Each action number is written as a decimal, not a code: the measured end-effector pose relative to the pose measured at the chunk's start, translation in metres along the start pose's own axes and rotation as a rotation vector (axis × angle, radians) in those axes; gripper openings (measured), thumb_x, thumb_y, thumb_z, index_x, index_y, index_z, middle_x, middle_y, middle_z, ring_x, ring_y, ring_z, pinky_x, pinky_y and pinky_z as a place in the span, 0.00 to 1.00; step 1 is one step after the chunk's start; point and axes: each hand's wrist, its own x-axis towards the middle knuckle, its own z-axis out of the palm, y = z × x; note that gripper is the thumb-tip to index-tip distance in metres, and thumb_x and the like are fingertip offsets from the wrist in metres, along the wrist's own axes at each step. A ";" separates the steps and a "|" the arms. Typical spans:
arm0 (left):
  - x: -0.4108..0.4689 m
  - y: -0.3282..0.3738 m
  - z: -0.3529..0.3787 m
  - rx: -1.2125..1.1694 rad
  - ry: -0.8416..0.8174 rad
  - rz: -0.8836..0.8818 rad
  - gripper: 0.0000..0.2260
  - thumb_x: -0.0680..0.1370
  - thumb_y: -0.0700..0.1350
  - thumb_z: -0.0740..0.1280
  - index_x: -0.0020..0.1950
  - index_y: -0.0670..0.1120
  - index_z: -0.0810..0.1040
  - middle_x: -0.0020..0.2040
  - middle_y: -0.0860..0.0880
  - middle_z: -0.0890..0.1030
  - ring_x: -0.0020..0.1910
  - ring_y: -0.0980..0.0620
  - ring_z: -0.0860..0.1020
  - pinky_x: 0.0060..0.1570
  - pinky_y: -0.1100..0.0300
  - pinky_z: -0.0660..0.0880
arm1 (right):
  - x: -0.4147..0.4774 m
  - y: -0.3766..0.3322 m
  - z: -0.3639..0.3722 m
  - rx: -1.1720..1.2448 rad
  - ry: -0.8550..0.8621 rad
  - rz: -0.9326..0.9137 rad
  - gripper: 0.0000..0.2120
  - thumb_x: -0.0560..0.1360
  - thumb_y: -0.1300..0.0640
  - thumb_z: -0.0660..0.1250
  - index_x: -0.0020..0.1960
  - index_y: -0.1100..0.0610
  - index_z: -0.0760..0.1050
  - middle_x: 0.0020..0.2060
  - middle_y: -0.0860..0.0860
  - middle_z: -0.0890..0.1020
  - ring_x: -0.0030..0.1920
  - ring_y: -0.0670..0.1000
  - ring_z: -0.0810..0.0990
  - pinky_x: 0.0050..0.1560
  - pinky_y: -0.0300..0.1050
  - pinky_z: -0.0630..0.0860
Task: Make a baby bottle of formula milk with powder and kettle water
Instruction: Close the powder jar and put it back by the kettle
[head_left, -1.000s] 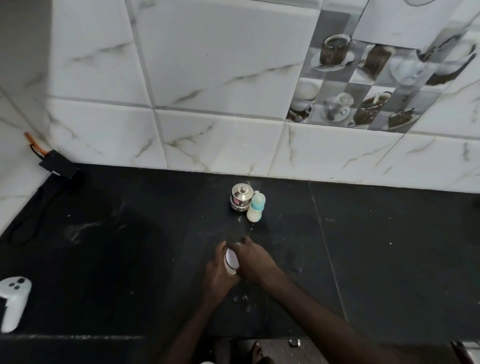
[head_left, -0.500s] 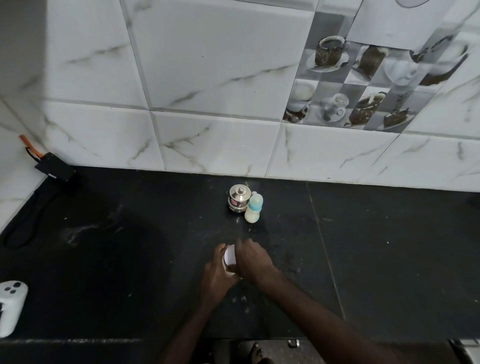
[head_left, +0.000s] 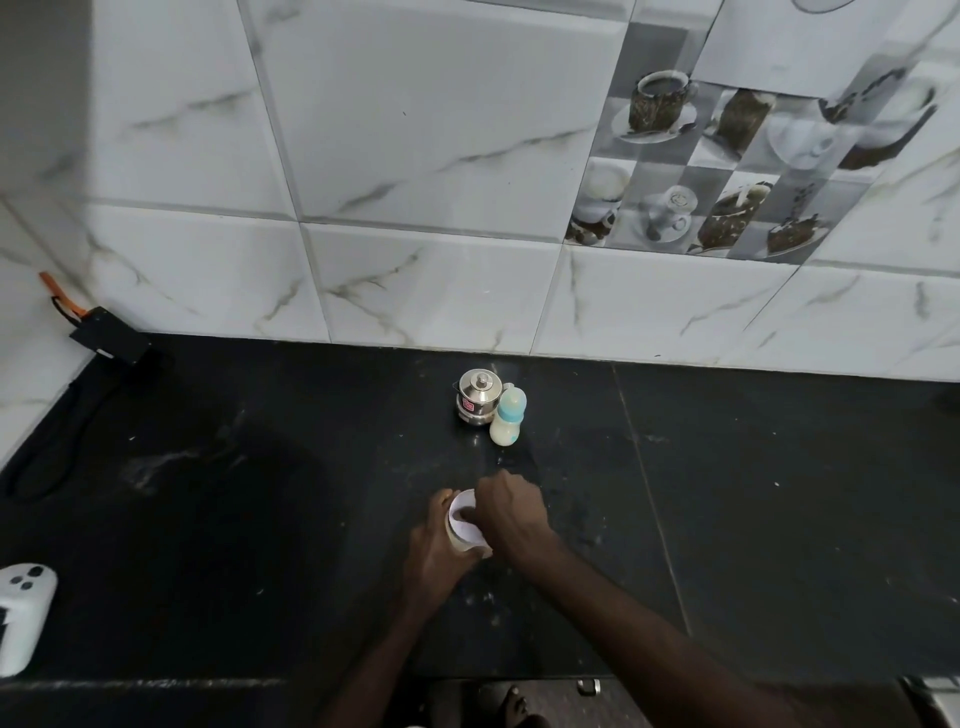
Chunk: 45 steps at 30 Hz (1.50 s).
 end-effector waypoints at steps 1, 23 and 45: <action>0.001 0.000 0.001 0.014 0.005 -0.002 0.44 0.68 0.54 0.81 0.77 0.55 0.60 0.66 0.57 0.75 0.63 0.53 0.76 0.64 0.56 0.73 | 0.002 0.002 -0.002 -0.025 0.004 -0.008 0.24 0.79 0.41 0.68 0.64 0.59 0.79 0.57 0.57 0.83 0.57 0.58 0.83 0.50 0.49 0.79; 0.017 0.014 -0.016 -0.025 0.120 0.069 0.48 0.68 0.55 0.80 0.81 0.58 0.55 0.75 0.49 0.71 0.72 0.46 0.72 0.68 0.52 0.71 | 0.013 0.018 0.010 0.316 0.084 0.016 0.35 0.73 0.41 0.73 0.73 0.58 0.67 0.65 0.58 0.79 0.64 0.59 0.79 0.57 0.50 0.75; 0.131 0.056 -0.027 -0.019 0.337 0.174 0.46 0.68 0.58 0.79 0.80 0.48 0.59 0.76 0.47 0.69 0.73 0.45 0.71 0.66 0.51 0.73 | 0.145 0.062 -0.038 0.375 0.260 0.025 0.33 0.71 0.65 0.70 0.74 0.53 0.65 0.63 0.61 0.76 0.62 0.65 0.78 0.58 0.54 0.77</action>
